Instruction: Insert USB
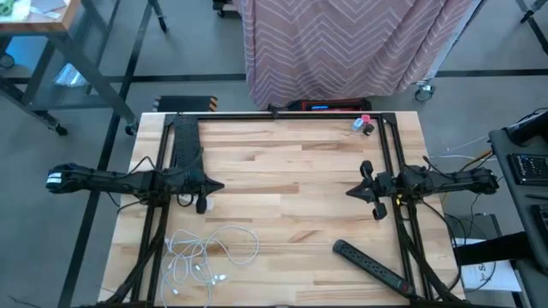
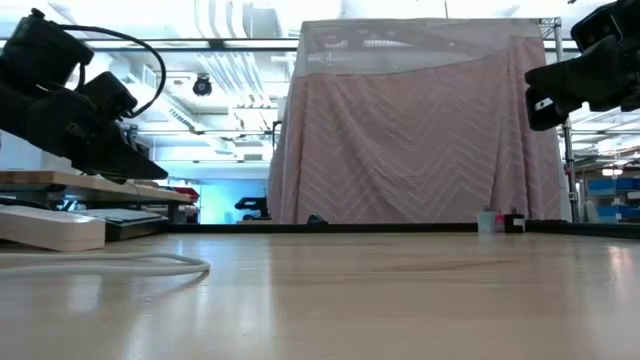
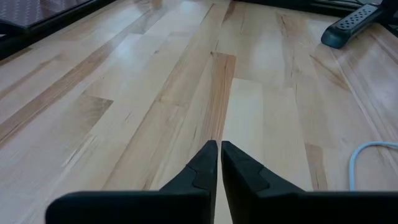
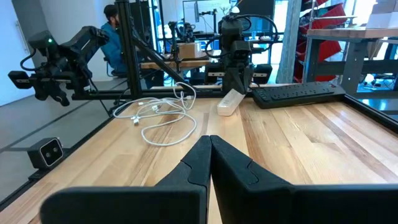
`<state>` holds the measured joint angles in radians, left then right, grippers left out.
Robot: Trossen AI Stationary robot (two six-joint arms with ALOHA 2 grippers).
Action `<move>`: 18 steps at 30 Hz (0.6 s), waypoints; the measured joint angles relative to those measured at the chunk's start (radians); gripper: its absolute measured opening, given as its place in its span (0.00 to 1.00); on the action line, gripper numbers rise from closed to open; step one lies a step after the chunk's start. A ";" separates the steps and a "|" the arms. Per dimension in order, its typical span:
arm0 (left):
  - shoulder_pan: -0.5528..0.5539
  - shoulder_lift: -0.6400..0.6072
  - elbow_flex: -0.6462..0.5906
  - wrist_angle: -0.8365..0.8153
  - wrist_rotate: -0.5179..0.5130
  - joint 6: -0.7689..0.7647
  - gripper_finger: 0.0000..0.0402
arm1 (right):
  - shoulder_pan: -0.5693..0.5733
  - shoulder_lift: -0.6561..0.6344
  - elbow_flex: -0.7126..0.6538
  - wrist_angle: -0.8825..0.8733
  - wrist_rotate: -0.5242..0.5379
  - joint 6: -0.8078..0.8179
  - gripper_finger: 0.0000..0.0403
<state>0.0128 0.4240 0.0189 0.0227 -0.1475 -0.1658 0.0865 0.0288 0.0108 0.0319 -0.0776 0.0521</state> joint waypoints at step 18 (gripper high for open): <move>0.000 0.000 0.000 0.000 0.000 0.000 0.02 | 0.000 0.000 0.000 0.003 -0.003 0.115 0.00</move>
<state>0.0132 0.4239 0.0193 0.0228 -0.1477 -0.1658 0.0866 0.0292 0.0107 0.0345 -0.0804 0.1669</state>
